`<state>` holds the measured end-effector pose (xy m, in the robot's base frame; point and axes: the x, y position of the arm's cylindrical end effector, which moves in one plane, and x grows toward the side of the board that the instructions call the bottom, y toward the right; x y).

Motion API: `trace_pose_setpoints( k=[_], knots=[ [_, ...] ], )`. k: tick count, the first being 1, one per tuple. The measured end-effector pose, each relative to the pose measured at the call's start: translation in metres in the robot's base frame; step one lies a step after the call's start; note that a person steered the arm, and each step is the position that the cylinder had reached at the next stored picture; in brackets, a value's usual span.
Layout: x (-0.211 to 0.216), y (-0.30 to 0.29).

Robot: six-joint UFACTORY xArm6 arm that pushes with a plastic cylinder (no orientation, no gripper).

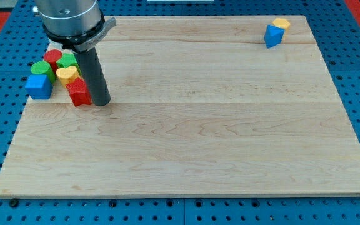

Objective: Move the red star below the heart

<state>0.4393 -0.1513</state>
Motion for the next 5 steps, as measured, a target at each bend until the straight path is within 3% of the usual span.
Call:
trace_pose_setpoints(
  k=[2,5],
  knots=[
    [-0.001,-0.040],
    [-0.009,-0.047]
  ],
)
